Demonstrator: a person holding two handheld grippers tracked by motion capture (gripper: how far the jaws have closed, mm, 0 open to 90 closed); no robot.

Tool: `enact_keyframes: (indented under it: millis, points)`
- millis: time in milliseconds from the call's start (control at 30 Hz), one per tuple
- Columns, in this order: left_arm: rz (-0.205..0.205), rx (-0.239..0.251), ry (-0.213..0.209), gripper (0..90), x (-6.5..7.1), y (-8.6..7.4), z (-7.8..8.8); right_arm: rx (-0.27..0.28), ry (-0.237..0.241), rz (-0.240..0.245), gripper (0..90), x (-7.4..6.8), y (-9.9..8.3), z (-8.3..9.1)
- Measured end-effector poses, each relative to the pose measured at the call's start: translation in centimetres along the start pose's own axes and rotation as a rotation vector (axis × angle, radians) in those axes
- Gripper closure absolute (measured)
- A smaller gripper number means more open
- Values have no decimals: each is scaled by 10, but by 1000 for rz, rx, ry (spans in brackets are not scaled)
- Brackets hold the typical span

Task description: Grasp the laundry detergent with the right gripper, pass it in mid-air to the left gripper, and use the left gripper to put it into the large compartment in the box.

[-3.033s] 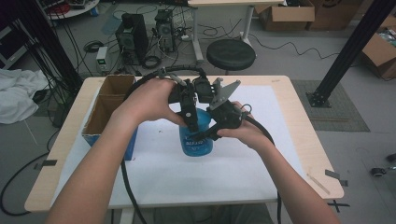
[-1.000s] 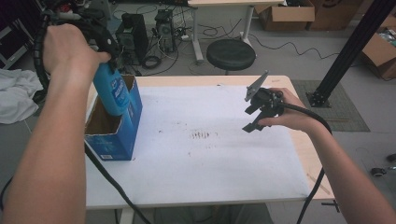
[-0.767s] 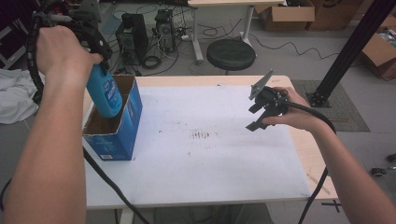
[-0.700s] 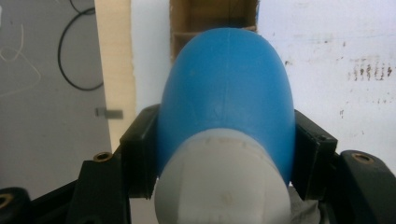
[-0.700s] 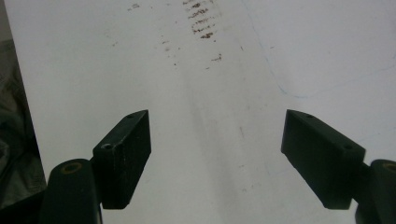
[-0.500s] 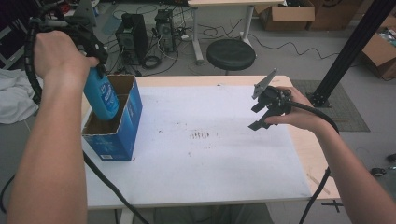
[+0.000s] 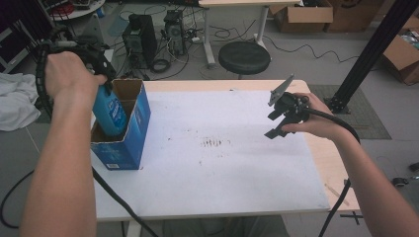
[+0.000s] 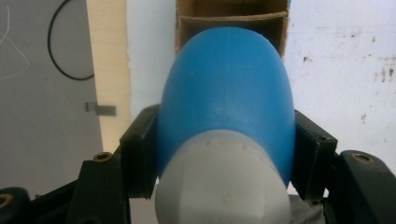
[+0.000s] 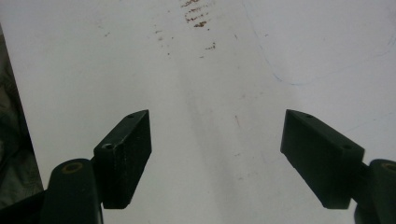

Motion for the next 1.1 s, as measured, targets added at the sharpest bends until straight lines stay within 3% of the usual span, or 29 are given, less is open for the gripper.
enact_keyframes:
  millis: [367, 1100]
  points:
    - [-15, -63, -28, 385, 3, 1, -49, 1, 0, -1, 247, 1, -2, -2]
    - [-18, -114, -51, 385, 6, 3, -103, 1, -7, 0, 247, 1, -1, -7]
Point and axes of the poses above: each handheld gripper's, and its own axes: z roughly backward along the jaws, y roughly out of its top, x roughly to its right, the point moved 3 cm from there along -z, roughly forward along the jaws, and after that the axes turned 11 degrees about -z, right-handed, at the moved point
